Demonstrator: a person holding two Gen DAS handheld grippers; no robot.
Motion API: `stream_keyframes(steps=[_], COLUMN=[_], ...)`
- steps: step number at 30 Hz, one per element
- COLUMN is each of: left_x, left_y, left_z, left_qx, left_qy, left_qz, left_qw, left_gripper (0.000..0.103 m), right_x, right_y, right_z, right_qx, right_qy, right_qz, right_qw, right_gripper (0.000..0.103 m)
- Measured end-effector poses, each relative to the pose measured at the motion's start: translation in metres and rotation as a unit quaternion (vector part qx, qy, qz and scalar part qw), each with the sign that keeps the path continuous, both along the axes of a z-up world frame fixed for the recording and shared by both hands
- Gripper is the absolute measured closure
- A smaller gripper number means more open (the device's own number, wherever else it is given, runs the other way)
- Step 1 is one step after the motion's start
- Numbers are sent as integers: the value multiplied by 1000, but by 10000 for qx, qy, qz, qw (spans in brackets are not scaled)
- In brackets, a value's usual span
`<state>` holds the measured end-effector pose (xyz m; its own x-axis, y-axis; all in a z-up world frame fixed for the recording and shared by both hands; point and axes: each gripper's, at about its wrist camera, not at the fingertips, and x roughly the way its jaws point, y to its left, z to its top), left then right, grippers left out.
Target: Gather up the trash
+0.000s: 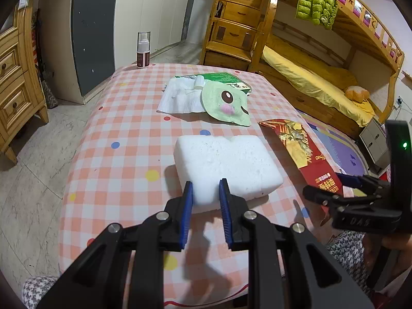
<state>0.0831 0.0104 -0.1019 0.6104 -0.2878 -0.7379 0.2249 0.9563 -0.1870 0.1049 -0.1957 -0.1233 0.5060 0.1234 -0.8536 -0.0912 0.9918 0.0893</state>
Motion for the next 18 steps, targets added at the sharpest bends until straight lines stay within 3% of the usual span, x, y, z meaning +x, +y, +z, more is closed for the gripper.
stream_keyframes(steps=[2, 10, 18], left_x=[0, -3, -1], left_y=[-1, -16, -83], left_z=[1, 9, 32], left_qx=[5, -37, -18], left_qy=[0, -74, -326], left_qz=[-13, -193, -919], left_qw=[10000, 9998, 9952], left_gripper=[84, 84, 84], right_x=[-4, -24, -51], right_y=[-1, -20, -82], right_z=[3, 41, 77], right_qx=[-38, 17, 135], right_qy=[-75, -667, -1079], right_qz=[-68, -274, -874], right_qw=[9999, 9974, 9902], right_gripper=[24, 25, 25])
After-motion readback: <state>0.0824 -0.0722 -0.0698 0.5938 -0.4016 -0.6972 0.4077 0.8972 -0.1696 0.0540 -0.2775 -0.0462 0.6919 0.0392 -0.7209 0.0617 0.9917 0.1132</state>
